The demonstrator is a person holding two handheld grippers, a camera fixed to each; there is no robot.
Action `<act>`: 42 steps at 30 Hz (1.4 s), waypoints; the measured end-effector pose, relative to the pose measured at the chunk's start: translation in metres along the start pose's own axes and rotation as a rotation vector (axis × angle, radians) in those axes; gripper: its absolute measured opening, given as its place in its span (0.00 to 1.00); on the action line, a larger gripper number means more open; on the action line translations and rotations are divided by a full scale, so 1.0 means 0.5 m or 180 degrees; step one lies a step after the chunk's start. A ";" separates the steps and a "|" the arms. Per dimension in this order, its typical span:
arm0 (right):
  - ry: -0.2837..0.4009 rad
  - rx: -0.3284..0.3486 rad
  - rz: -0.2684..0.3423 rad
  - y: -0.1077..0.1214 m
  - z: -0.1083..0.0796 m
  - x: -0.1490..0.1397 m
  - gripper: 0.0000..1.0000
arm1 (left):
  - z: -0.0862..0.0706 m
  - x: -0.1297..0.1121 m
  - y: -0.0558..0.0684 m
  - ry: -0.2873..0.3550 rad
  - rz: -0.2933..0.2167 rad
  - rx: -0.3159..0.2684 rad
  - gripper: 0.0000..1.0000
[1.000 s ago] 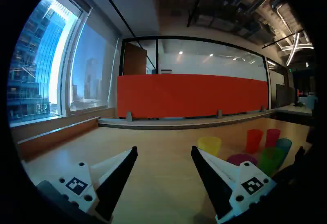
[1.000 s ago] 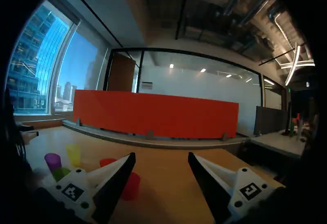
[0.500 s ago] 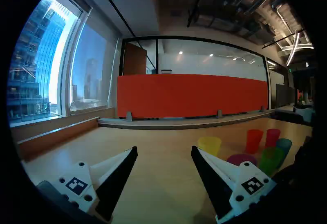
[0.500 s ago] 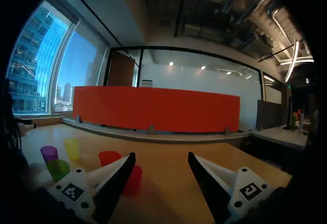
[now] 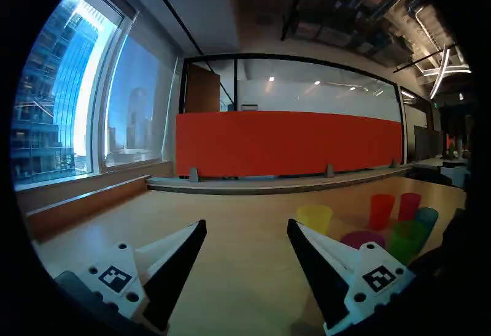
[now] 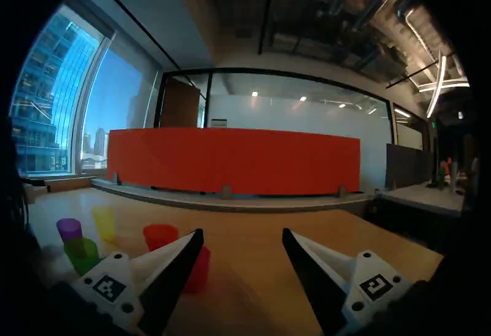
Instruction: Pour water
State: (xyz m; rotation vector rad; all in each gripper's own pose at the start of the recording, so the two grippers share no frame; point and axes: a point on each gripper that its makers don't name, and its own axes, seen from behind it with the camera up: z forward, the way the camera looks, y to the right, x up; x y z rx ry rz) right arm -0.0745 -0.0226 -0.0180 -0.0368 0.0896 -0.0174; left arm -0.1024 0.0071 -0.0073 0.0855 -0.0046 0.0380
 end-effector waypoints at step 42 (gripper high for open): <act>-0.0108 -0.0025 0.0137 0.030 0.007 -0.041 0.99 | 0.001 0.000 0.000 0.0000 -0.0001 -0.0001 0.98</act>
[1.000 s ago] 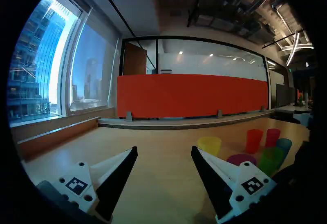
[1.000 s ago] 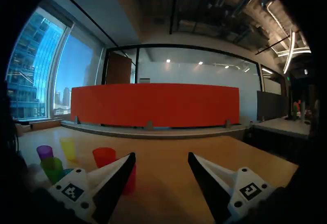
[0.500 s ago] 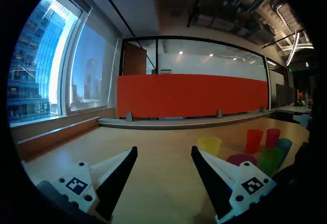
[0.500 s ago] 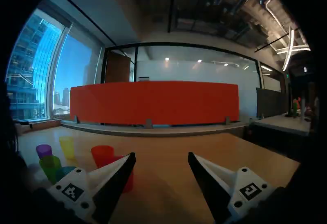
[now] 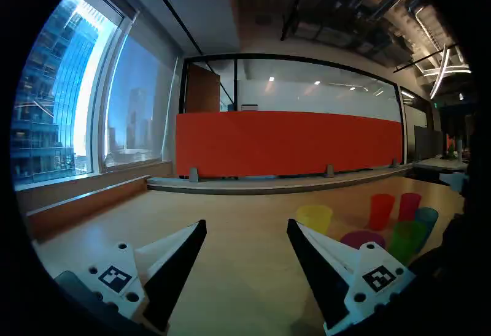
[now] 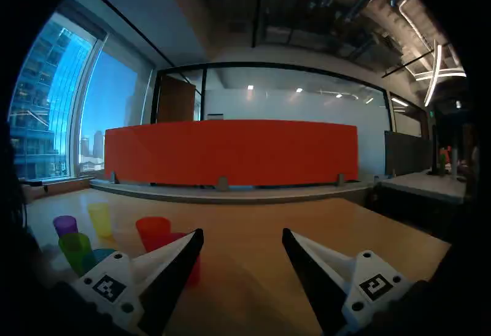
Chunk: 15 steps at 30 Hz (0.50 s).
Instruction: Pour water
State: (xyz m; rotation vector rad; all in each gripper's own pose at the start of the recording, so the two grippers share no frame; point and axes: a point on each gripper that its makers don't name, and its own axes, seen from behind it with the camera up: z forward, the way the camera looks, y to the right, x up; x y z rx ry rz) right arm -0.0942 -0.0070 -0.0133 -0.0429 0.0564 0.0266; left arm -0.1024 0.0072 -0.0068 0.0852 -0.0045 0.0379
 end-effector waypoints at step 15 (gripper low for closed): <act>-0.0003 0.0001 0.0002 -0.001 0.001 -0.002 0.99 | -0.001 0.000 0.000 0.0000 0.0000 0.0002 0.98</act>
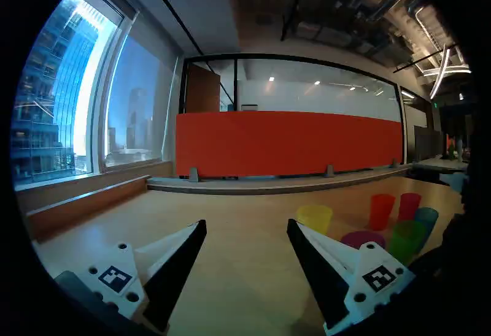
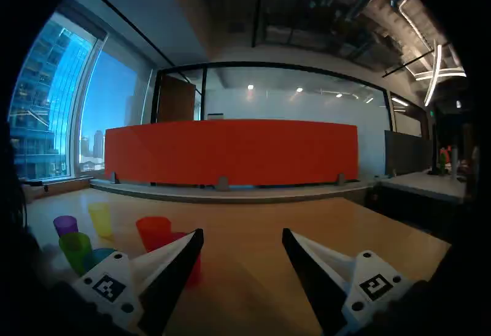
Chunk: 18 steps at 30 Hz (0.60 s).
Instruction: Pour water
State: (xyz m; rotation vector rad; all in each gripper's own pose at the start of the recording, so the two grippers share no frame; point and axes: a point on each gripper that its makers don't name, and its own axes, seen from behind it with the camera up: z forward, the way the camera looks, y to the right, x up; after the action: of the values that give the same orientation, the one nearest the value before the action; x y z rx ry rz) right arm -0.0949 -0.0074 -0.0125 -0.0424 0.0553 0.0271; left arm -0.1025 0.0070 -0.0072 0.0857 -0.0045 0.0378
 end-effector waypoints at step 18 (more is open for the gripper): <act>-0.0001 0.0001 -0.0001 0.000 -0.002 -0.001 0.99 | 0.002 0.001 -0.001 0.0000 0.0000 -0.0001 0.98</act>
State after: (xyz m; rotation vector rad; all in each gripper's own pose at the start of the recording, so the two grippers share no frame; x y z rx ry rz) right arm -0.0954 -0.0075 -0.0136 -0.0422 0.0549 0.0269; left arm -0.1021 0.0067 -0.0061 0.0854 -0.0044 0.0379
